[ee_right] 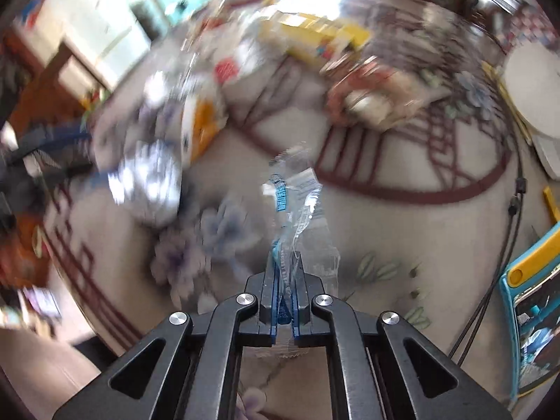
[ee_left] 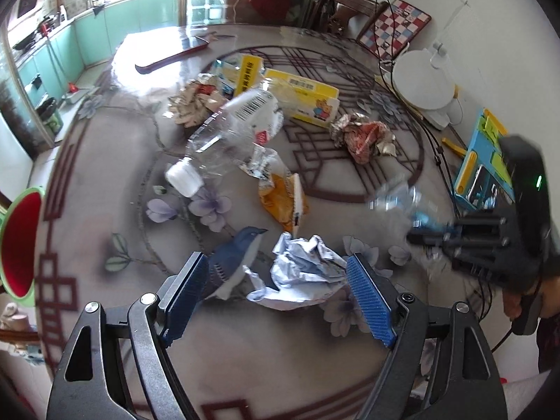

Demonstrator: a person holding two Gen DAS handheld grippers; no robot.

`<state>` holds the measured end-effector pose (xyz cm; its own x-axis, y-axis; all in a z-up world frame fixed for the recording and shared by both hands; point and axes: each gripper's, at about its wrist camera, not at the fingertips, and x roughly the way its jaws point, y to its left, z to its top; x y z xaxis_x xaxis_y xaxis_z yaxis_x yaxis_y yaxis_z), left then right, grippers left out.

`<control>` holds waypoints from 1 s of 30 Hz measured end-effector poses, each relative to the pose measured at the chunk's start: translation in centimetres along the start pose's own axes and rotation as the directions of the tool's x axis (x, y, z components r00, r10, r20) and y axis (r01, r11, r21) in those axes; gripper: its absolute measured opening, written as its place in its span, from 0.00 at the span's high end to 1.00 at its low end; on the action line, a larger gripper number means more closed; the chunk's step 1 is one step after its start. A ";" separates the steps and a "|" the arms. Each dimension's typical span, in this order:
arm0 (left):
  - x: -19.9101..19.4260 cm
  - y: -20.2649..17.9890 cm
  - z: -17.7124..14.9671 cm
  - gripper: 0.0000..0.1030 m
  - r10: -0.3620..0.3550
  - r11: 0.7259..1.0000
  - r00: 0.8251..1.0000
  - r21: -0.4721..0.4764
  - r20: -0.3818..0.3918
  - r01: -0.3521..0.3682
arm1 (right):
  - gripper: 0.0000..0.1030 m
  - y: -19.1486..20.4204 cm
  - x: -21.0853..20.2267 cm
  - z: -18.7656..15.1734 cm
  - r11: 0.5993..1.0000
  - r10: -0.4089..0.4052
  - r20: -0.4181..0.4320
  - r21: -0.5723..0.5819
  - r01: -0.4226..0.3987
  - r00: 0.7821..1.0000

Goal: Collect trash
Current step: 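Grasp crumpled foil with the left gripper while the right grasps a clear plastic wrapper, then carry foil and wrapper over the red bucket and open both grippers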

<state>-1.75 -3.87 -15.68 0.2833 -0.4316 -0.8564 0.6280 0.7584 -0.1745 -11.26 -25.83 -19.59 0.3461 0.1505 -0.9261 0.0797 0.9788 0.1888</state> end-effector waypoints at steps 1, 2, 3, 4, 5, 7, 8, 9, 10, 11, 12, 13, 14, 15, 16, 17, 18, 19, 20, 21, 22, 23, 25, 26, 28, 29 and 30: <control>0.5 -0.3 0.0 0.21 -0.008 1.000 1.000 0.003 -0.012 0.008 | 0.96 -0.4 -0.6 0.2 1.000 0.010 0.023 0.026 -0.010 1.000; 0.9 -0.5 0.0 0.21 -0.015 1.000 1.000 0.003 -0.026 0.015 | 0.97 -0.9 -1.1 0.6 0.998 0.019 0.048 0.051 -0.021 0.999; 1.3 -0.7 0.0 0.21 -0.022 1.000 0.999 0.005 -0.039 0.022 | 0.97 -1.4 -1.7 1.0 0.997 0.030 0.071 0.073 -0.036 0.997; 1.7 -0.9 0.1 0.21 -0.028 1.000 0.998 0.003 -0.050 0.028 | 0.97 -1.8 -2.2 1.3 0.995 0.040 0.086 0.087 -0.047 0.995; 2.2 -1.0 0.1 0.21 -0.033 0.999 0.997 -0.003 -0.063 0.033 | 0.97 -2.1 -2.6 1.6 0.993 0.047 0.100 0.100 -0.057 0.994; 2.8 -1.1 0.2 0.24 -0.039 0.999 0.996 -0.011 -0.083 0.038 | 0.97 -2.4 -3.2 2.0 0.990 0.057 0.121 0.121 -0.072 0.991; 3.1 -1.1 0.3 0.27 -0.040 0.999 0.995 -0.016 -0.090 0.039 | 0.97 -2.7 -3.3 2.3 0.988 0.069 0.126 0.131 -0.086 0.990; 3.5 -1.0 0.3 0.38 -0.045 0.999 0.994 -0.023 -0.100 0.043 | 0.97 -2.8 -3.4 2.3 0.985 0.080 0.131 0.141 -0.099 0.988; 3.8 -1.0 0.3 0.49 -0.058 0.998 0.992 -0.032 -0.110 0.054 | 0.97 -2.9 -3.5 2.4 0.983 0.090 0.134 0.149 -0.109 0.987; 4.0 -0.9 0.4 0.52 -0.062 0.997 0.991 -0.042 -0.120 0.058 | 0.97 -3.1 -3.6 2.6 0.981 0.096 0.135 0.155 -0.116 0.986; 4.0 -0.7 0.4 0.55 -0.068 0.997 0.991 -0.050 -0.118 0.062 | 0.97 -3.0 -3.7 2.7 0.981 0.095 0.133 0.156 -0.116 0.987; 3.8 -0.7 0.5 0.59 -0.070 0.996 0.991 -0.055 -0.116 0.064 | 0.97 -2.9 -3.5 2.8 0.982 0.092 0.133 0.155 -0.112 0.987; 3.6 -0.7 0.6 0.61 -0.068 0.996 0.991 -0.059 -0.115 0.061 | 0.97 -2.8 -3.5 2.9 0.982 0.090 0.136 0.154 -0.111 0.987; 3.1 -0.6 0.8 0.65 -0.066 0.996 0.992 -0.062 -0.104 0.060 | 0.97 -2.8 -3.6 2.9 0.981 0.093 0.140 0.156 -0.114 0.986; 2.5 -0.4 1.0 0.70 -0.067 0.996 0.994 -0.063 -0.086 0.062 | 0.97 -2.7 -3.6 3.0 0.980 0.096 0.144 0.160 -0.119 0.985; 1.8 -0.3 1.3 0.70 -0.062 0.996 0.996 -0.061 -0.069 0.057 | 0.97 -2.5 -3.7 3.2 0.979 0.101 0.149 0.163 -0.125 0.984; 1.1 0.0 1.6 0.71 -0.052 0.997 0.998 -0.061 -0.045 0.050 | 0.97 -2.5 -3.8 3.3 0.979 0.102 0.154 0.163 -0.127 0.983; 0.4 0.3 1.9 0.72 -0.046 0.997 0.999 -0.064 -0.022 0.044 | 0.97 -2.2 -3.9 3.5 0.979 0.102 0.158 0.158 -0.127 0.982; -0.3 0.7 2.2 0.72 -0.039 0.997 0.999 -0.074 0.001 0.039 | 0.97 -2.2 -3.8 3.7 0.980 0.102 0.160 0.153 -0.127 0.982; -0.9 1.2 2.5 0.73 -0.032 0.996 0.999 -0.086 0.020 0.033 | 0.97 -1.8 -3.9 4.0 0.982 0.099 0.163 0.145 -0.123 0.982; -1.5 1.6 2.7 0.74 -0.021 0.995 0.999 -0.098 0.038 0.025 | 0.97 -1.5 -4.0 4.3 0.983 0.097 0.167 0.136 -0.121 0.981; -2.0 2.1 3.0 0.74 -0.008 0.994 0.998 -0.109 0.056 0.014 | 0.97 -1.2 -4.0 4.7 0.985 0.097 0.171 0.128 -0.120 0.980; -2.8 3.2 3.7 0.74 0.020 0.991 0.996 -0.136 0.085 -0.009 | 0.97 -0.6 -4.1 5.4 0.986 0.099 0.183 0.117 -0.121 0.978; -3.3 3.7 3.9 0.74 0.030 0.988 0.995 -0.151 0.095 -0.015 | 0.97 -0.4 -4.1 5.7 0.986 0.102 0.188 0.112 -0.124 0.977; -4.1 4.8 4.3 0.74 0.050 0.984 0.992 -0.177 0.118 -0.029 | 0.97 0.1 -4.1 6.4 0.986 0.108 0.196 0.104 -0.130 0.975; -4.5 5.4 4.5 0.74 0.066 0.982 0.989 -0.186 0.132 -0.040 | 0.97 0.5 -4.1 6.8 0.986 0.112 0.200 0.099 -0.134 0.973; -4.7 5.7 4.7 0.74 0.077 0.980 0.987 -0.191 0.140 -0.049 | 0.97 0.9 -4.2 7.2 0.987 0.115 0.204 0.090 -0.136 0.972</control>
<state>3.97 0.18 -10.36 0.4293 -0.4361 -0.7909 0.4630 0.8581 -0.2218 -5.86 -26.53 -13.19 0.5363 0.2305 -0.8120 0.1160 0.9327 0.3414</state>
